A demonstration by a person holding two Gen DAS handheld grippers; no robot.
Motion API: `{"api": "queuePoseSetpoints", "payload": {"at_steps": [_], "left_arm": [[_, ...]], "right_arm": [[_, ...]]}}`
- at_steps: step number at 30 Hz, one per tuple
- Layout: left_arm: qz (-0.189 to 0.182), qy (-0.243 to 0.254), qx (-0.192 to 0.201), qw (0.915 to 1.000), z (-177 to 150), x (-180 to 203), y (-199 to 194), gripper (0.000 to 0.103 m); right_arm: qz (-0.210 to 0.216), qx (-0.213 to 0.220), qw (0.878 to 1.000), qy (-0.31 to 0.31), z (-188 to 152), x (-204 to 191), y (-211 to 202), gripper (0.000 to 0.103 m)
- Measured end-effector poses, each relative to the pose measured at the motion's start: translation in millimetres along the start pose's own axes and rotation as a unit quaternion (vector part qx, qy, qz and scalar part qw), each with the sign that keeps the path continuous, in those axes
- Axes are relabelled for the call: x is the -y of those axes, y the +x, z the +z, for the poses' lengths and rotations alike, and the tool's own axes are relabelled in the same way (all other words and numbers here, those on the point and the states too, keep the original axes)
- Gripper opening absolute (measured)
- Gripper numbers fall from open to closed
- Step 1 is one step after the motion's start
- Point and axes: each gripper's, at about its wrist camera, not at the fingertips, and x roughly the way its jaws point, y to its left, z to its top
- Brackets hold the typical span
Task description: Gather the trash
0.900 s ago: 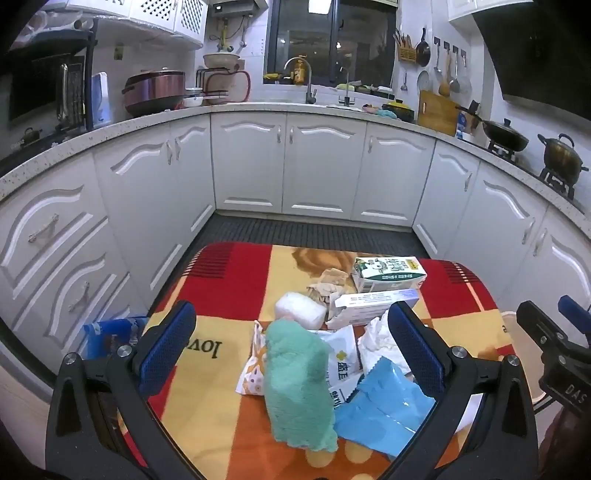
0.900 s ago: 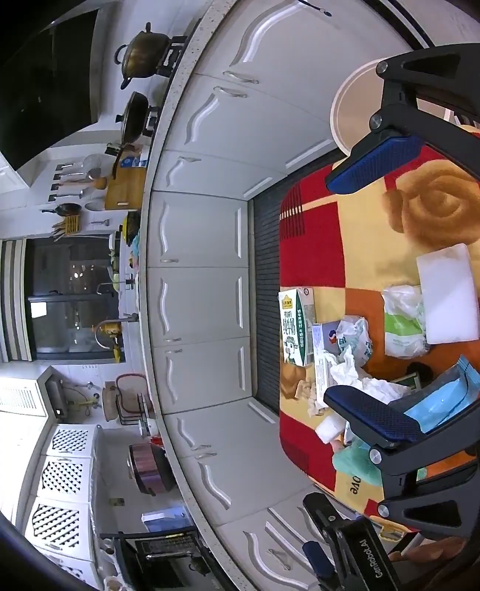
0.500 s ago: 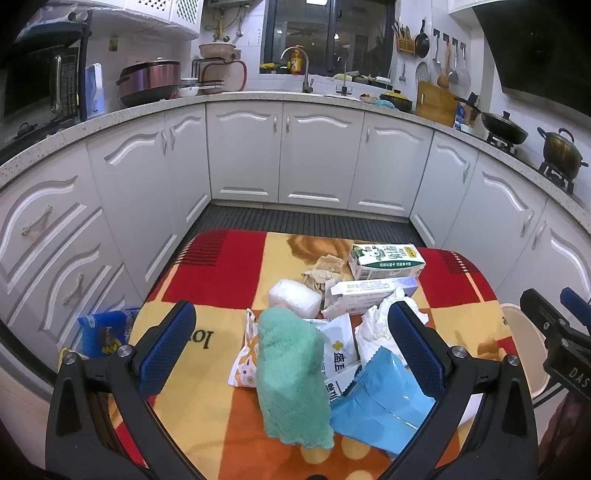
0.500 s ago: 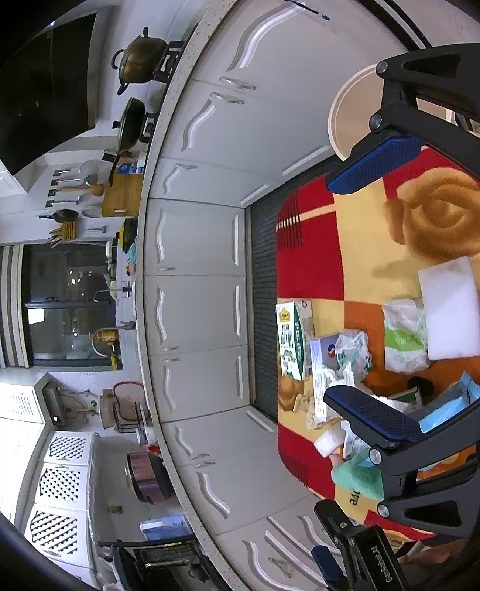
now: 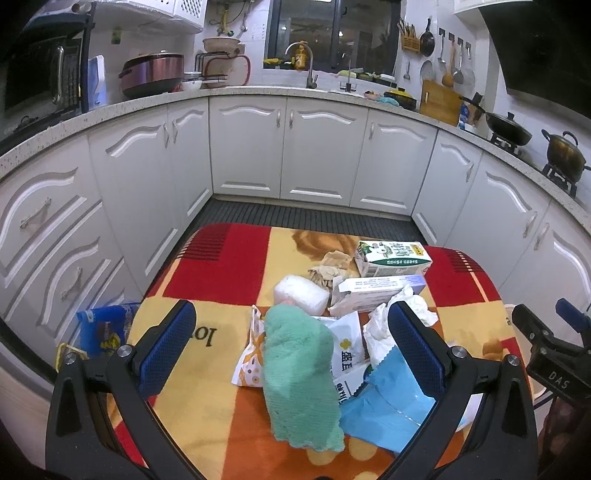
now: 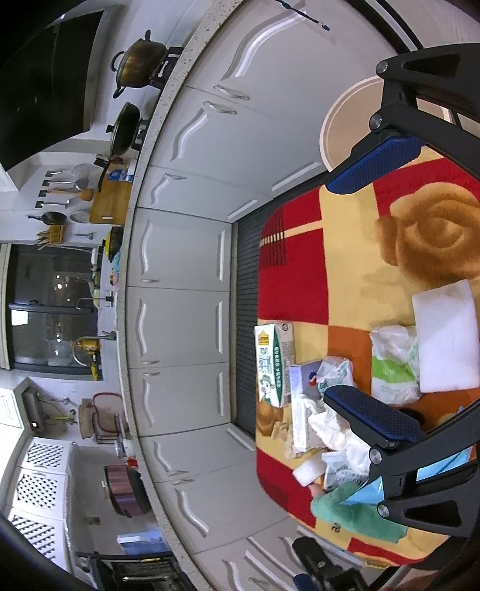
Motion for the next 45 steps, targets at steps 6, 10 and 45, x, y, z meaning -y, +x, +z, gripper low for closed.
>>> {"api": "queuePoseSetpoints", "payload": {"at_steps": [6,10,45], "left_arm": [[0.008,0.004,-0.019,0.9998,-1,-3,5,0.103],[0.01,0.004,-0.027,0.9996,-2,-3,8,0.103],[0.0,-0.019,-0.072,0.9972,-11,0,27,0.103]], "right_arm": [[-0.003,-0.018,1.0,-0.001,-3,1,7,0.103],[-0.005,-0.03,1.0,-0.003,-4,2,9,0.103],[-0.052,-0.099,0.993,0.033,-11,43,53,0.103]]}}
